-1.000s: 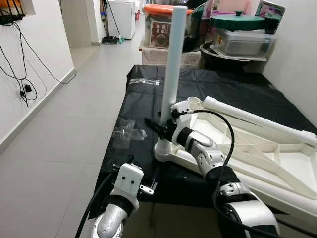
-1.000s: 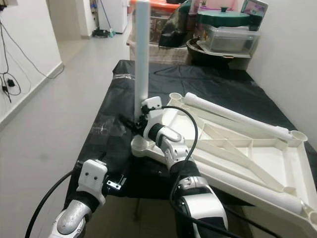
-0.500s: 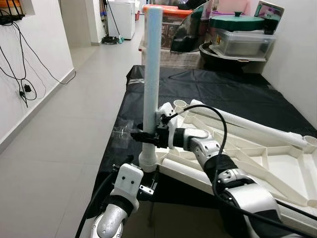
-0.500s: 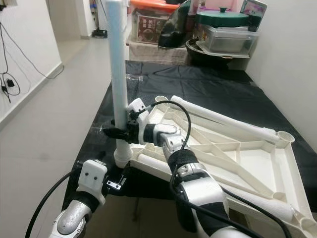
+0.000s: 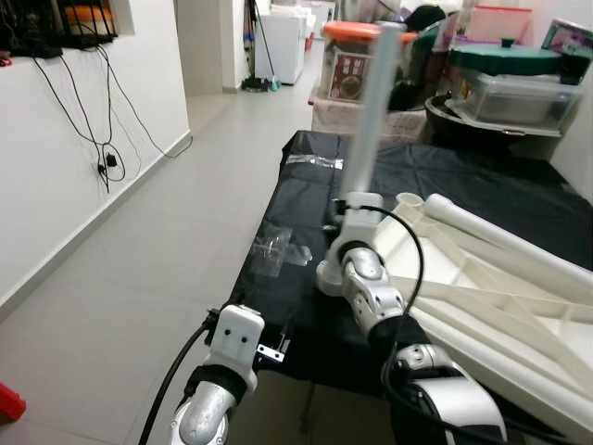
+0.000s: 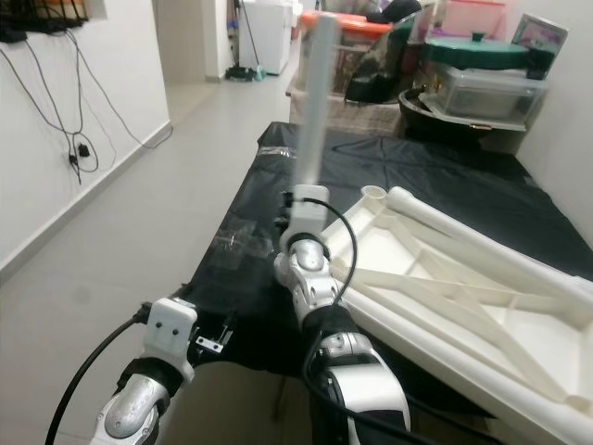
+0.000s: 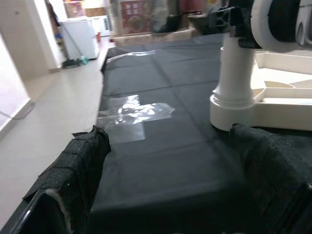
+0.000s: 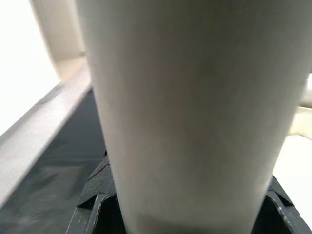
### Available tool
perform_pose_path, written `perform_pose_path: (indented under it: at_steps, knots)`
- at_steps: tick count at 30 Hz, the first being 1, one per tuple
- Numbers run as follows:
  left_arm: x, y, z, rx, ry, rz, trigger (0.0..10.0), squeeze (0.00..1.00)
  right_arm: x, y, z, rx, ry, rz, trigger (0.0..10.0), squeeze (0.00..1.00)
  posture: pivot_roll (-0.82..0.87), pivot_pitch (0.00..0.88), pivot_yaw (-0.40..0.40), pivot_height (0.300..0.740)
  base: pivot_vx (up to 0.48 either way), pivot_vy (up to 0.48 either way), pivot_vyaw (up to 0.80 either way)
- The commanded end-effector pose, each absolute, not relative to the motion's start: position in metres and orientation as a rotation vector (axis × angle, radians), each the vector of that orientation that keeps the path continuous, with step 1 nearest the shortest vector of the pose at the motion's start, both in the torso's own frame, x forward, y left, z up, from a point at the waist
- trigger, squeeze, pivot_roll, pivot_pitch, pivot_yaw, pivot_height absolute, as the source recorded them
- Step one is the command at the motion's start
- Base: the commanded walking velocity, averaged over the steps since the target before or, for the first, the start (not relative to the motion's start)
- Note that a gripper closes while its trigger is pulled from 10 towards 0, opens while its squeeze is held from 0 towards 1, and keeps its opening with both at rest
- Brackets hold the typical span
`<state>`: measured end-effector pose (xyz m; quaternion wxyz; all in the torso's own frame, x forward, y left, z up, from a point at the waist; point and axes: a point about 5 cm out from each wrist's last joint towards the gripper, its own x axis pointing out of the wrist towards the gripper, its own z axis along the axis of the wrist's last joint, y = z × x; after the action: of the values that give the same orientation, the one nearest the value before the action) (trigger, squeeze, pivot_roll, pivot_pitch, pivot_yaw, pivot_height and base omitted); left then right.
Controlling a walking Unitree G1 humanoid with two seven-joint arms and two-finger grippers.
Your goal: Building children table
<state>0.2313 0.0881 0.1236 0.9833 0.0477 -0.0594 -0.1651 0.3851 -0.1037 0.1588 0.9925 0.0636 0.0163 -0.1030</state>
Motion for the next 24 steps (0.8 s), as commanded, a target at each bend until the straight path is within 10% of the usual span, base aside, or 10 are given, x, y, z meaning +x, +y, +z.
perform_pose_path:
  at_steps: [1,4,5,6,7,12,13,15,16,24]
  knots:
    - [0.231,0.086,0.122,0.100,-0.108,-0.346,10.0,0.00,0.378,-0.103,0.143,0.168,0.102,-0.260,0.0,0.00,0.06,0.000,-0.093,0.740,0.000,0.000,0.00]
    - [0.231,0.086,0.122,0.101,-0.108,-0.345,10.0,0.00,0.377,-0.094,0.143,0.166,0.099,-0.234,0.0,0.00,0.06,0.000,-0.093,0.740,0.000,0.000,0.00]
    - [0.231,0.086,0.122,0.102,-0.107,-0.346,10.0,0.00,0.378,-0.083,0.145,0.182,0.099,-0.172,10.0,0.00,0.06,0.000,-0.089,0.740,0.000,0.000,0.00]
    - [0.231,0.086,0.122,0.102,-0.107,-0.346,10.0,0.00,0.378,-0.083,0.145,0.182,0.099,-0.172,10.0,0.00,0.06,0.000,-0.089,0.740,0.000,0.000,0.00]
    - [0.231,0.086,0.122,0.101,-0.107,-0.347,10.0,0.00,0.378,-0.072,0.148,0.203,0.078,-0.081,10.0,1.00,0.06,0.002,-0.089,0.740,0.000,0.000,0.00]
    - [0.231,0.086,0.122,0.100,-0.106,-0.347,10.0,0.00,0.380,-0.064,0.156,0.189,0.030,-0.015,10.0,1.00,0.06,0.004,-0.089,0.740,0.000,0.000,0.00]
    - [0.231,0.085,0.122,0.098,-0.105,-0.347,10.0,0.00,0.383,-0.059,0.166,0.182,-0.026,0.084,10.0,0.29,0.06,0.006,-0.090,0.740,0.000,0.000,0.00]
    - [0.231,0.085,0.122,0.098,-0.105,-0.347,10.0,0.00,0.383,-0.059,0.166,0.182,-0.026,0.084,10.0,0.29,0.06,0.006,-0.090,0.740,0.000,0.000,0.00]
    - [0.231,0.085,0.122,0.096,-0.105,-0.347,10.0,0.00,0.387,-0.056,0.175,0.177,-0.046,0.279,10.0,0.00,0.05,0.008,-0.092,0.740,0.000,0.000,0.00]
    - [0.231,0.084,0.122,0.093,-0.105,-0.347,10.0,0.00,0.378,-0.053,0.174,-0.002,0.109,1.008,10.0,0.00,0.05,0.002,-0.094,0.740,0.000,0.000,0.00]
